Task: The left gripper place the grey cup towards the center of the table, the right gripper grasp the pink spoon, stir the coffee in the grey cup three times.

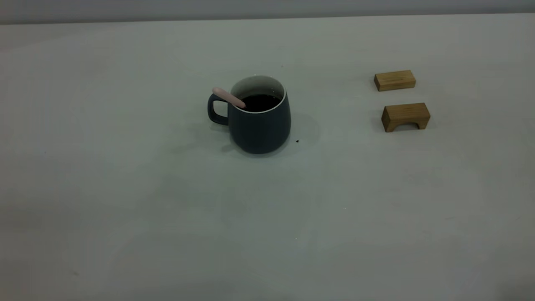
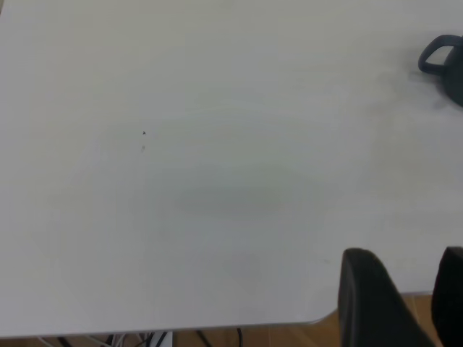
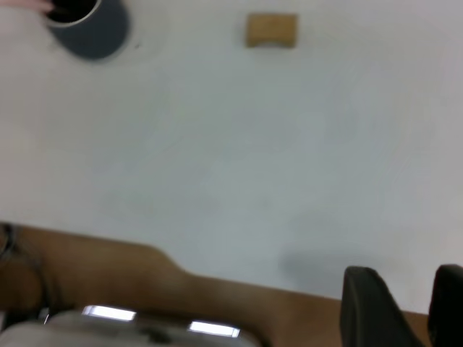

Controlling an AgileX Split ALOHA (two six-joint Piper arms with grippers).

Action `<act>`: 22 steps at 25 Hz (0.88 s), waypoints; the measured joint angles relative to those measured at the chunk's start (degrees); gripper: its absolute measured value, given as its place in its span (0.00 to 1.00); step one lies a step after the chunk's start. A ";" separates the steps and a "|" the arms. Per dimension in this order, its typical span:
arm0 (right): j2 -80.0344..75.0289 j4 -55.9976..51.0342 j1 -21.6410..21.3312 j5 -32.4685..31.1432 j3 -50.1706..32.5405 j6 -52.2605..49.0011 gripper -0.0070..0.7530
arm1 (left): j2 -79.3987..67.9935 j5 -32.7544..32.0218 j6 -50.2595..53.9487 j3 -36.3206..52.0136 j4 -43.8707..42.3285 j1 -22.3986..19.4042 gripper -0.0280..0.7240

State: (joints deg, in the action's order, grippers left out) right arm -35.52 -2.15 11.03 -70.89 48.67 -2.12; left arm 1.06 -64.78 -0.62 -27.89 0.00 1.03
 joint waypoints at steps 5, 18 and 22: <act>13.92 -1.10 -8.01 0.00 -6.87 7.52 0.33 | 0.00 0.00 0.00 0.00 0.00 0.00 0.42; 28.80 -4.04 -12.27 3.73 -19.89 9.48 0.33 | 0.00 0.00 0.00 0.00 0.00 0.00 0.42; 30.95 -4.20 -12.27 4.50 -21.23 9.96 0.33 | 0.00 0.00 0.00 0.00 0.00 0.00 0.42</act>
State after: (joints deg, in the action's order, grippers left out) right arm -4.58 -6.35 -1.24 -66.39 27.44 7.84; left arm 1.06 -64.78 -0.62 -27.89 0.00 1.03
